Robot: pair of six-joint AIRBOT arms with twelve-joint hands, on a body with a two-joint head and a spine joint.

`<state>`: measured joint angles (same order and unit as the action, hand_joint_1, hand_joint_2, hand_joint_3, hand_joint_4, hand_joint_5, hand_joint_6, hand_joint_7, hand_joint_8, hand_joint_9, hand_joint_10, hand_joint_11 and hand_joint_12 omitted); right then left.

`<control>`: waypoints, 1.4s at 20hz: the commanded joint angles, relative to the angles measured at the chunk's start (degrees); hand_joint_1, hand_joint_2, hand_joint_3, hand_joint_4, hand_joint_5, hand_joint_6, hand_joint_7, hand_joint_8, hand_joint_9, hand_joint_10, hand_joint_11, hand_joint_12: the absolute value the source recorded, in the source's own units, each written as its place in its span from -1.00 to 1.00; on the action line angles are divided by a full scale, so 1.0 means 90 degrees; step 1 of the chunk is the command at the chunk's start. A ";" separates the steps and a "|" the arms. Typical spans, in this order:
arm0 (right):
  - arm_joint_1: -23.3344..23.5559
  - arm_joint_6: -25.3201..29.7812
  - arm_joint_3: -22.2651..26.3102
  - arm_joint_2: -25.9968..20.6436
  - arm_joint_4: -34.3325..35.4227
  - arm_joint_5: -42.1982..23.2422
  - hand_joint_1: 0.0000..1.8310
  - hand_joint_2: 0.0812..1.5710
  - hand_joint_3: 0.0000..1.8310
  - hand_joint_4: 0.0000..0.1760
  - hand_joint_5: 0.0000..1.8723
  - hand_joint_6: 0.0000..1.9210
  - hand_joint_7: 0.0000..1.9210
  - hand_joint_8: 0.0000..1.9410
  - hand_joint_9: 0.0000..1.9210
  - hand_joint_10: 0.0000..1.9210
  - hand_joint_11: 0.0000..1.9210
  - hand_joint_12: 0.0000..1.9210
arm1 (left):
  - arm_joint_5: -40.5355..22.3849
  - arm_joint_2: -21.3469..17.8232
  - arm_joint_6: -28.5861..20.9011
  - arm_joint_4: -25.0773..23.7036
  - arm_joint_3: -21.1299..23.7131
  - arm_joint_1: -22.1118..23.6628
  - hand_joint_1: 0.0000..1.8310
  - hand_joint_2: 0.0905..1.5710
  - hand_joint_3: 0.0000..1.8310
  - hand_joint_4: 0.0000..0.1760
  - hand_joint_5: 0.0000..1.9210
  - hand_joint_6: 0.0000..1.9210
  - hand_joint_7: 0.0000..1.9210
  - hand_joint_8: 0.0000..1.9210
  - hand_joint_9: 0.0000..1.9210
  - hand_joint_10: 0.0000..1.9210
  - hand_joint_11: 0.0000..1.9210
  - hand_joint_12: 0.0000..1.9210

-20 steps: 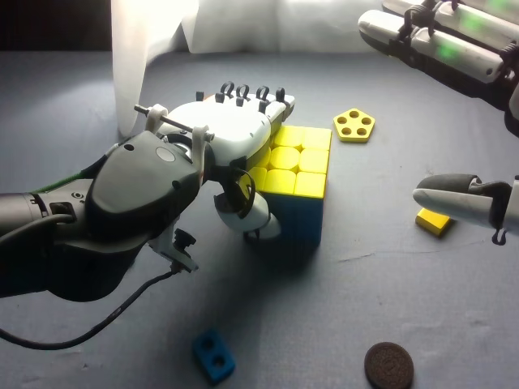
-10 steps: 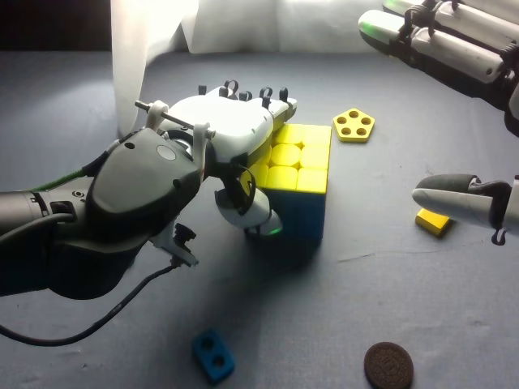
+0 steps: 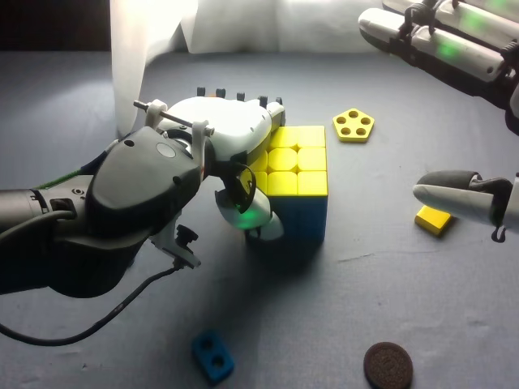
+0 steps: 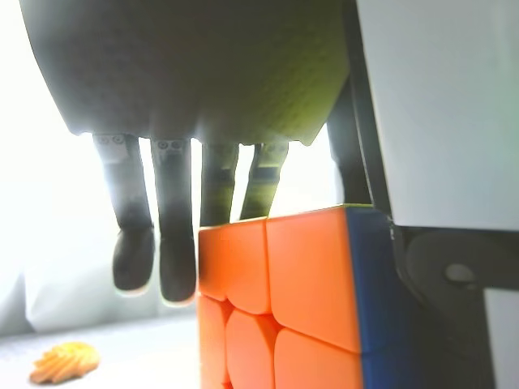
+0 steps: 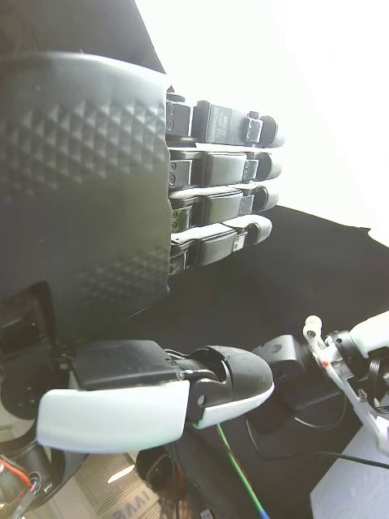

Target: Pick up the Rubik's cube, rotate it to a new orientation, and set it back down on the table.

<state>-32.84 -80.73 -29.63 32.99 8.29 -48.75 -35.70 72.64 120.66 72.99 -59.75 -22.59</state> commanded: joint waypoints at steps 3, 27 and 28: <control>-0.0078 -0.0020 0.0028 -0.0005 0.0055 -0.0972 -0.67 0.49 -1.00 -1.00 -1.00 -1.00 -1.00 -1.00 -1.00 -1.00 -1.00 -1.00 | -0.0148 -0.0069 0.0097 -0.0207 0.0090 0.0158 0.11 0.69 -1.00 -1.00 -0.41 0.68 -0.74 1.00 -0.69 1.00 -0.70 1.00; 0.1163 -0.0001 -0.0208 -0.0090 0.0719 0.1511 -0.69 0.51 -0.99 -1.00 -0.94 -1.00 -0.71 0.50 -0.74 0.96 -0.92 1.00 | 0.0252 -0.0804 0.2304 0.1952 0.0909 0.1751 0.25 0.47 -1.00 -1.00 -0.84 0.83 -0.82 1.00 -0.76 1.00 -0.72 1.00; 0.1164 -0.0002 -0.0213 -0.0089 0.0718 0.1525 -0.69 0.51 -0.99 -1.00 -0.93 -1.00 -0.72 0.54 -0.73 0.99 -0.92 1.00 | 0.0243 -0.0804 0.2322 0.1952 0.0918 0.1768 0.26 0.45 -1.00 -1.00 -0.84 0.85 -0.82 1.00 -0.76 1.00 -0.72 1.00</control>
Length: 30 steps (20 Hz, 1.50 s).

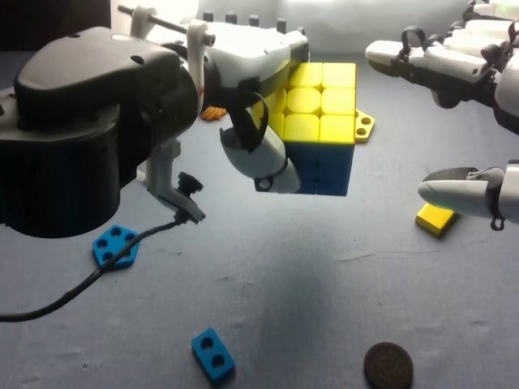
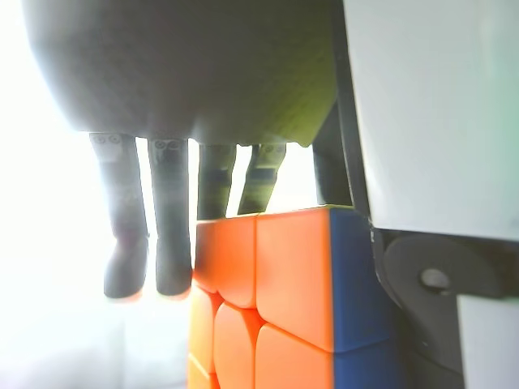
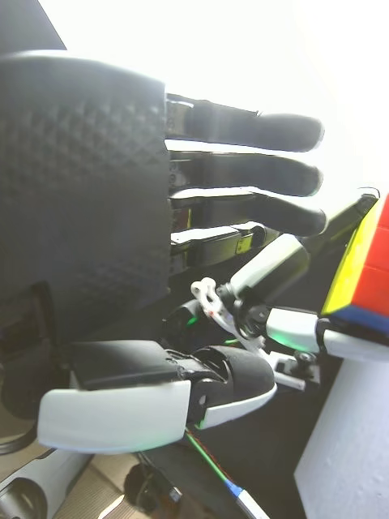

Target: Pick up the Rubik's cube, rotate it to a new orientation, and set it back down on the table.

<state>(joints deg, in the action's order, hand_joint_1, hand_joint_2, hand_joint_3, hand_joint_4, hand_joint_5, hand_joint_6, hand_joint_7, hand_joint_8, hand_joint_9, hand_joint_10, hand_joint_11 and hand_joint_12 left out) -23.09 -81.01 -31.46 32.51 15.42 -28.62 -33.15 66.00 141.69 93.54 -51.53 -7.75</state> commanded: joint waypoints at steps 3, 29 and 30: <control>0.0085 0.0029 -0.0039 0.0014 -0.0076 -0.0530 -0.67 0.51 -1.00 -1.00 -0.92 -0.99 -0.73 0.56 -0.74 1.00 -0.90 1.00 | -0.0056 -0.0071 0.0027 -0.0329 0.0042 0.0138 0.29 0.45 -1.00 -1.00 -0.82 0.76 -0.84 1.00 -0.79 1.00 -0.75 1.00; -0.0128 -0.0124 -0.0281 0.0650 -0.0337 -0.0233 -0.70 0.53 -1.00 -1.00 -0.94 -1.00 -0.74 0.55 -0.78 0.94 -0.83 1.00 | -0.0232 -0.0160 0.0238 -0.0290 0.0164 0.0234 0.06 0.82 -0.98 -0.71 -0.54 0.89 -0.56 0.95 -0.72 1.00 -0.68 1.00; -0.0151 -0.0130 -0.0300 0.0667 -0.0337 -0.0233 -0.71 0.53 -1.00 -1.00 -0.91 -0.99 -0.74 0.58 -0.78 0.95 -0.87 1.00 | -0.0232 -0.0160 0.0239 -0.0290 0.0170 0.0238 0.06 0.76 -1.00 -1.00 -0.47 0.80 -0.75 0.99 -0.75 1.00 -0.69 1.00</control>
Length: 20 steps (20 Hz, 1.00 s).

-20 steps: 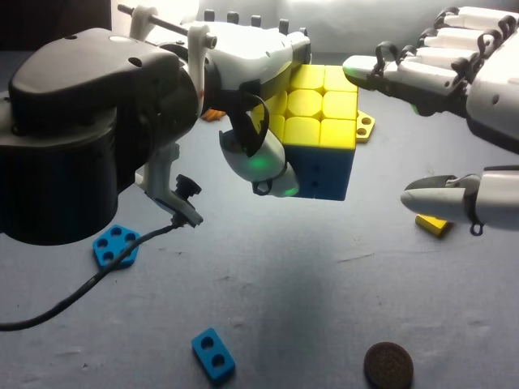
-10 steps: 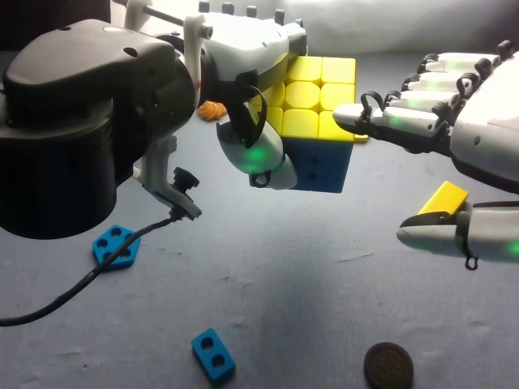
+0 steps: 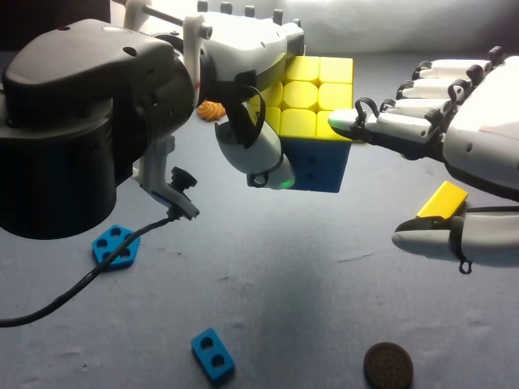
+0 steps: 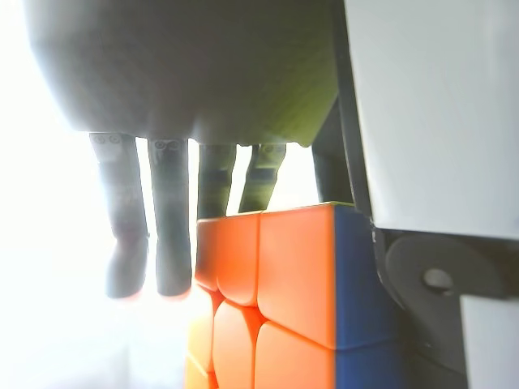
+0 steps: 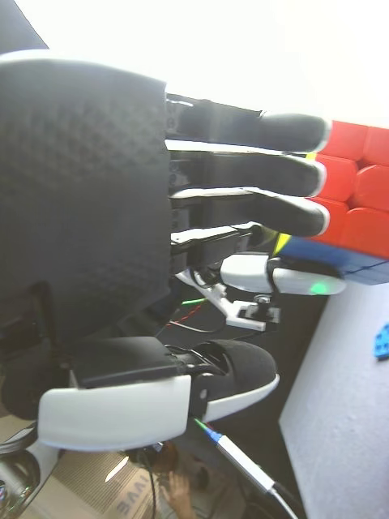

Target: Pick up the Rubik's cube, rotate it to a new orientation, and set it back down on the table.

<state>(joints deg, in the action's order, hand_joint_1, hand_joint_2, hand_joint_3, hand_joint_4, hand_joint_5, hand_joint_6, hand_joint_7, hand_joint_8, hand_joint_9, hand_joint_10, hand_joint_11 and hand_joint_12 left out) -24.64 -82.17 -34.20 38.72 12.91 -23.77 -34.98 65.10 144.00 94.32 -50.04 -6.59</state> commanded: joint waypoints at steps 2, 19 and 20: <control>-0.0034 -0.0007 -0.0055 0.0053 -0.0057 -0.0772 -0.69 0.53 -1.00 -1.00 -0.89 -0.98 -0.77 0.64 -0.80 0.98 -0.90 1.00 | -0.0058 -0.0056 -0.0018 -0.0361 0.0020 0.0116 0.06 0.82 -0.99 -1.00 -0.52 0.88 -0.62 0.97 -0.73 1.00 -0.67 1.00; -0.0214 -0.0031 -0.0086 0.0199 -0.0037 -0.0733 -0.64 0.53 -1.00 -1.00 -0.91 -1.00 -0.73 0.52 -0.79 0.93 -0.92 1.00 | 0.0046 -0.0125 0.0076 -0.0342 0.0169 0.0050 0.03 0.74 -0.98 -1.00 -0.47 0.79 -0.83 1.00 -0.79 1.00 -0.78 1.00; -0.0232 -0.0031 -0.0086 0.0201 -0.0037 -0.0733 -0.63 0.53 -1.00 -1.00 -0.91 -1.00 -0.74 0.55 -0.79 0.95 -0.90 1.00 | 0.0047 -0.0125 0.0076 -0.0344 0.0179 0.0040 0.02 0.74 -0.98 -1.00 -0.47 0.79 -0.82 1.00 -0.78 0.98 -0.78 1.00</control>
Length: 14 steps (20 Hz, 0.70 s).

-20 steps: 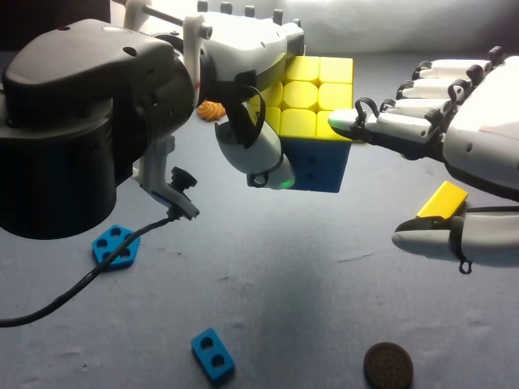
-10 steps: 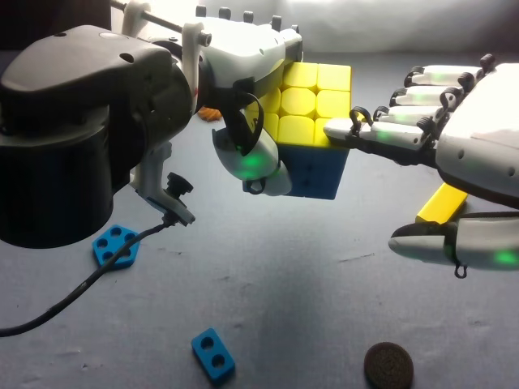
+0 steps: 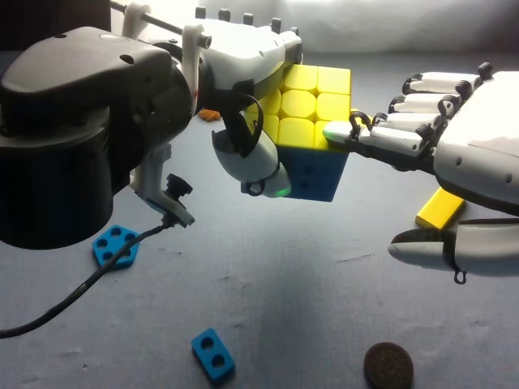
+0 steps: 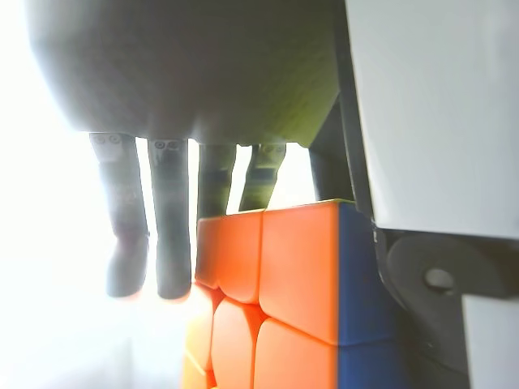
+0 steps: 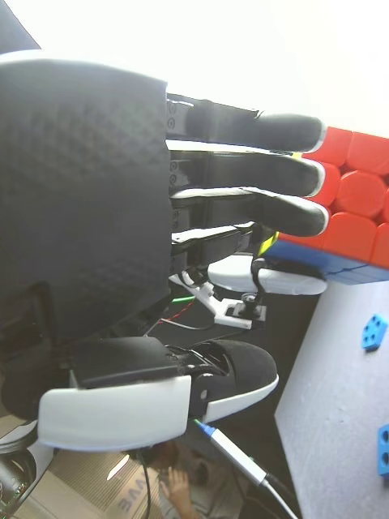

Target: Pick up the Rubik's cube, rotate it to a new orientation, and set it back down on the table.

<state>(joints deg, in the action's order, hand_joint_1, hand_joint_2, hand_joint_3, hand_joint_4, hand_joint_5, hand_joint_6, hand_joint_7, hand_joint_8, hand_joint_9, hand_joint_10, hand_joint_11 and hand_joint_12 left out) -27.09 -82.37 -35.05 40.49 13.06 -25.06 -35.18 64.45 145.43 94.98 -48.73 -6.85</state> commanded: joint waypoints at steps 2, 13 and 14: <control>0.0000 -0.0012 0.0009 0.0007 -0.0054 -0.0590 -0.63 0.53 -1.00 -1.00 -0.92 -1.00 -0.73 0.59 -0.77 0.96 -0.88 1.00 | 0.0082 -0.0053 -0.0082 -0.0441 0.0038 0.0062 0.08 0.80 -0.98 -0.72 -0.53 0.85 -0.53 0.92 -0.75 0.98 -0.74 1.00; -0.0134 -0.0041 0.0011 0.0053 -0.0054 -0.0556 -0.66 0.55 -1.00 -1.00 -0.92 -1.00 -0.76 0.63 -0.80 0.98 -0.89 1.00 | 0.0122 -0.0053 -0.0082 -0.0400 0.0004 0.0108 0.05 0.72 -1.00 -1.00 -0.44 0.75 -0.80 1.00 -0.73 0.98 -0.71 1.00; -0.0139 -0.0041 0.0011 0.0057 -0.0054 -0.0556 -0.65 0.54 -1.00 -1.00 -0.93 -1.00 -0.77 0.63 -0.81 0.99 -0.85 1.00 | 0.0121 -0.0053 -0.0082 -0.0400 0.0003 0.0117 0.04 0.74 -1.00 -1.00 -0.46 0.76 -0.81 1.00 -0.75 0.98 -0.73 1.00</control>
<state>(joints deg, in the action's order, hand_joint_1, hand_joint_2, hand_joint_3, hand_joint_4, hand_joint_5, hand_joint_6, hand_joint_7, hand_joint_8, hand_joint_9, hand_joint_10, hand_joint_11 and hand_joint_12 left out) -28.51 -82.54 -35.05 40.97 13.10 -25.54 -34.87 64.45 145.60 95.15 -48.69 -7.14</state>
